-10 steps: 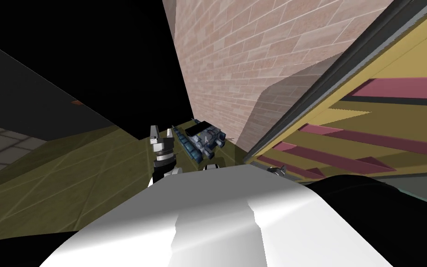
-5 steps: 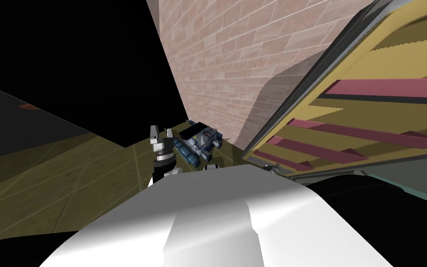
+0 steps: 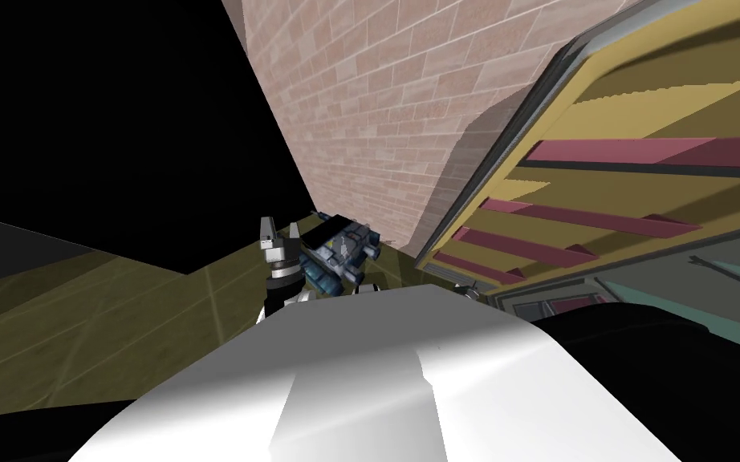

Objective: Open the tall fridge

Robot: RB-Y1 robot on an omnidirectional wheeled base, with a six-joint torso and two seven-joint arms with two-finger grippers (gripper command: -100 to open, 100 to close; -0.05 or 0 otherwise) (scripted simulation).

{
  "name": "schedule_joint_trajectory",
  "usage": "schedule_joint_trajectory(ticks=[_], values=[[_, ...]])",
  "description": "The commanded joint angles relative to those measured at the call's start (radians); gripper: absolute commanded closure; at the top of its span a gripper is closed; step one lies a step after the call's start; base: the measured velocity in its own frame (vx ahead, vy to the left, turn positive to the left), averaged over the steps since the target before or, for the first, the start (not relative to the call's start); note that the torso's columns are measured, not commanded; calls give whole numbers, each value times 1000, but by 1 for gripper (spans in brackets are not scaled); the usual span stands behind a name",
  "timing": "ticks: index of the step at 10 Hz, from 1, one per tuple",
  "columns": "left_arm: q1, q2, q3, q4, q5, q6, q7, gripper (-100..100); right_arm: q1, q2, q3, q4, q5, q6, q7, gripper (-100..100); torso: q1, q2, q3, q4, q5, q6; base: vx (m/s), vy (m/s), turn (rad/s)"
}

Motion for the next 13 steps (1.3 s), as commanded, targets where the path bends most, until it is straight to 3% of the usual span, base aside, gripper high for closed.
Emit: schedule_joint_trajectory(ticks=[1,2,4,7,8,9,10,12,13], values=[[0,0,0,0,0,0,0,0,8,-2,79,-16,-5,-3,-1,-100,0,2,1,1,0,1,-17,-4,3],[0,0,0,0,0,0,0,0,-47,-52,108,36,-50,46,-48,-100,0,0,0,0,0,1,162,41,-405],[1,0,0,0,0,0,0,0,-47,-95,171,99,-50,65,-100,-100,2,-15,-10,-4,1,1,173,43,-297],[0,0,0,0,0,0,0,0,-47,-95,261,99,-50,65,-126,-100,-1,3,2,1,0,1,-8,-3,20],[0,0,0,0,0,0,0,0,-102,-140,297,164,-94,120,-185,-100,-1,0,0,0,0,1,142,15,-339],[0,0,0,0,0,0,0,0,-102,-168,330,203,-94,132,-220,-100,1,-12,-7,-3,1,1,-49,65,-201],[0,0,0,0,0,0,0,0,-102,-188,365,214,-94,132,-252,-100,4,-4,-3,-2,1,1,-36,58,-165],[0,0,0,0,0,0,0,0,-102,-188,429,214,-94,132,-252,-100,-2,-5,-3,-1,0,0,-2,3,-8],[0,0,0,0,0,0,0,0,-102,-188,443,214,-94,132,-252,-100,-1,-5,-3,-2,0,1,0,0,0]])
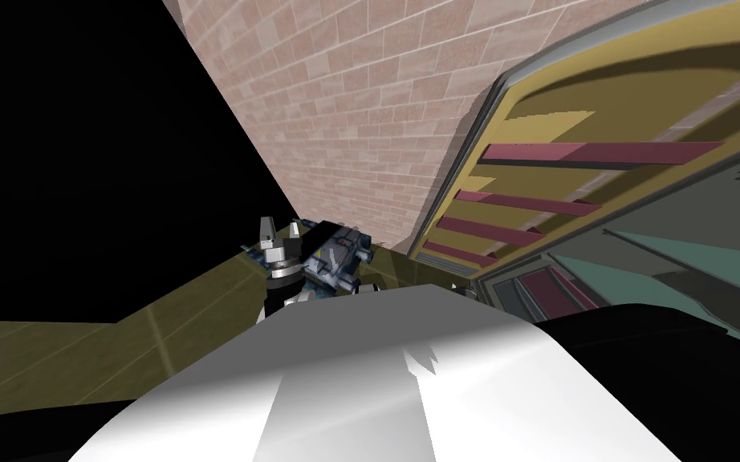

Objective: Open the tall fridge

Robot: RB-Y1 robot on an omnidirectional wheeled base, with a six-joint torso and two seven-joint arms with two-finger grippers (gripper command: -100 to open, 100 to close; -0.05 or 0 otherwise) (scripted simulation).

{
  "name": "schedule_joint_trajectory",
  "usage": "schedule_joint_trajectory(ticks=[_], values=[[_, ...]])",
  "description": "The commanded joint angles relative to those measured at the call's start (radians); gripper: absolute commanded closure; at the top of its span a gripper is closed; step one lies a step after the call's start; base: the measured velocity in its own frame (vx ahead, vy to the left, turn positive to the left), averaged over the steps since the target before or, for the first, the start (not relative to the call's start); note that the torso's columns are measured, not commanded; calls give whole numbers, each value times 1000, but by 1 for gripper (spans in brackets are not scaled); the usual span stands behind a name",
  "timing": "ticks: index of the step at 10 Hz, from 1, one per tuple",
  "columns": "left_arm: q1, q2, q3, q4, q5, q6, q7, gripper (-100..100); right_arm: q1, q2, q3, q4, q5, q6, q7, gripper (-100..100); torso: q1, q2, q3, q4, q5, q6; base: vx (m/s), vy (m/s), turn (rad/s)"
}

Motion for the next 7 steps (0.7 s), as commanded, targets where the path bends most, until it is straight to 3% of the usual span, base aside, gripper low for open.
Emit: schedule_joint_trajectory(ticks=[1,5,6,7], values=[[0,0,0,0,0,0,0,0,-5,1,35,4,-1,-2,3,-100,1,-1,0,0,0,0,4,-7,19],[0,0,0,0,0,0,0,0,-5,1,35,4,-1,-2,3,-100,1,0,0,0,1,0,0,-1,3],[0,0,0,0,0,0,0,0,-48,45,34,-16,-51,-52,-47,-100,1,0,0,0,1,0,-26,23,-119],[0,0,0,0,0,0,0,0,-48,45,34,-16,-85,-74,-48,-100,3,1,1,0,1,0,-31,23,-143]])
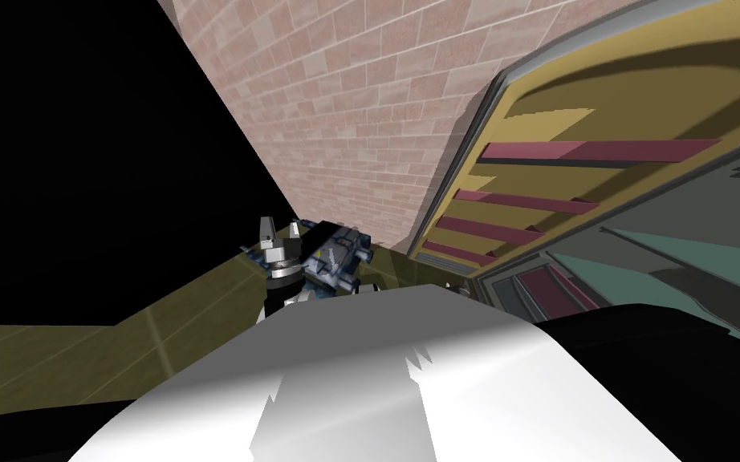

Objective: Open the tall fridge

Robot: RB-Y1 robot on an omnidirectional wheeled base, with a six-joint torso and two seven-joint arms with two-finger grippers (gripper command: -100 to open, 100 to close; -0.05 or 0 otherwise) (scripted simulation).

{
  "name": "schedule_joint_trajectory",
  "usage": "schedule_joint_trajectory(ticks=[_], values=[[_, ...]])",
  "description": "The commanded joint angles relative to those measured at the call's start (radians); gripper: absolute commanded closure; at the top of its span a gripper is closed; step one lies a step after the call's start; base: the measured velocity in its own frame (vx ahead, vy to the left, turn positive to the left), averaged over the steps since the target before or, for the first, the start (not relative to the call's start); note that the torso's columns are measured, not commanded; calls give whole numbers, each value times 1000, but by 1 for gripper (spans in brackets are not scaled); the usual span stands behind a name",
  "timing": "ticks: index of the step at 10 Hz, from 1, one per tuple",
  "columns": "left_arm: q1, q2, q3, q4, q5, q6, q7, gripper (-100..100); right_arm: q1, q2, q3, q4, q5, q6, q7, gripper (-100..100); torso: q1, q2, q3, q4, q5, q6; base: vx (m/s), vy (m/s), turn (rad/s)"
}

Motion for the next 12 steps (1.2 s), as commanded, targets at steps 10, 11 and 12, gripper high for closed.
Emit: schedule_joint_trajectory(ticks=[10,11,12], values=[[0,0,0,0,0,0,0,0,-33,-17,-13,0,-292,-87,-32,-100,2,0,0,0,1,0,-19,27,-65],[0,0,0,0,0,0,0,0,-32,-40,-21,-8,-303,-105,-30,-100,-1,0,0,0,0,0,-20,18,-65],[0,0,0,0,0,0,0,0,-32,-63,-30,-17,-314,-124,-28,-100,-3,-1,-1,0,-1,0,-20,22,-68]])
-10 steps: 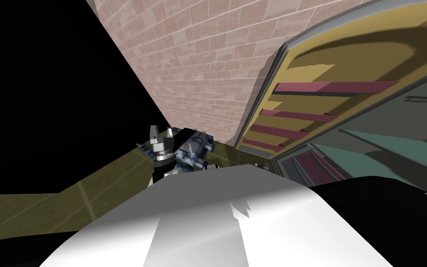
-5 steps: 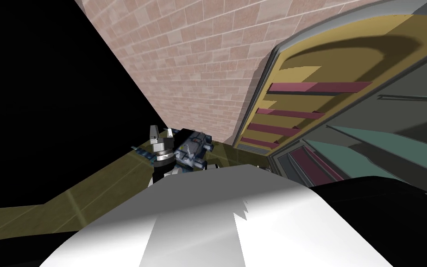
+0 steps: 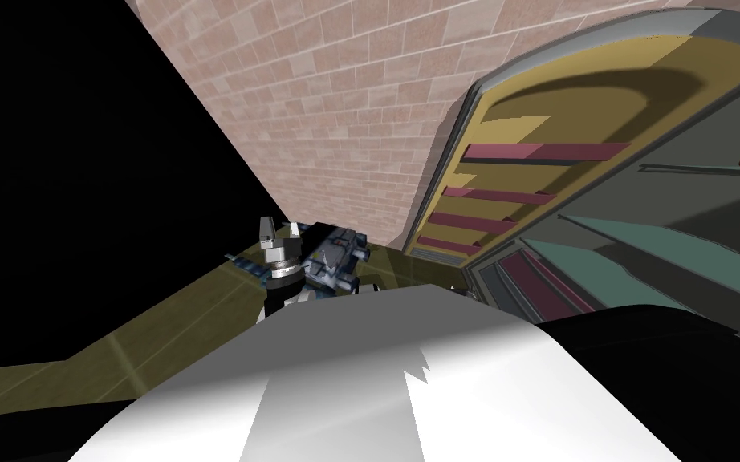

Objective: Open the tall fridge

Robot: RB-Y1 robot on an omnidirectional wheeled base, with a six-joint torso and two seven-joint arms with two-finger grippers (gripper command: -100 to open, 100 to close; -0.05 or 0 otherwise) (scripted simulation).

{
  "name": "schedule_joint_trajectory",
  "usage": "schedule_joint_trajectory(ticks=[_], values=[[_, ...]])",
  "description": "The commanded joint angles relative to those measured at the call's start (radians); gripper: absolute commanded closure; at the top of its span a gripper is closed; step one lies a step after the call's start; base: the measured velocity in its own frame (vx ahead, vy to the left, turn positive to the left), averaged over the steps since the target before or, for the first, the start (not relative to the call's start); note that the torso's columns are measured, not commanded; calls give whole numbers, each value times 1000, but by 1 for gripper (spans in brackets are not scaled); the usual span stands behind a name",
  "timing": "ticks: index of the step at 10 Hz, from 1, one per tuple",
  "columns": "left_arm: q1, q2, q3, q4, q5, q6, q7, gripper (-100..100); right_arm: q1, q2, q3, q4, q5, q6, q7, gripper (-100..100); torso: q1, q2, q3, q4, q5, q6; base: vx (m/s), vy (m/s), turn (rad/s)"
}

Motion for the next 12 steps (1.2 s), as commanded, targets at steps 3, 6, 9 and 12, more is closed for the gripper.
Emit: schedule_joint_trajectory(ticks=[3,6,9,12], values=[[0,0,0,0,0,0,0,0,0,-81,-29,-26,-38,-69,6,-100,2,0,0,0,0,0,-23,25,-78],[0,0,0,0,0,0,0,0,0,-81,-29,-26,-38,-69,6,-100,1,-1,-1,0,0,0,3,-4,11],[0,0,0,0,0,0,0,0,0,-81,-29,-26,-38,-69,6,-100,2,0,0,0,0,0,7,-7,24],[0,0,0,0,0,0,0,0,-2,-118,-44,-32,-58,-103,10,-100,2,0,0,0,1,0,-15,16,-49]])
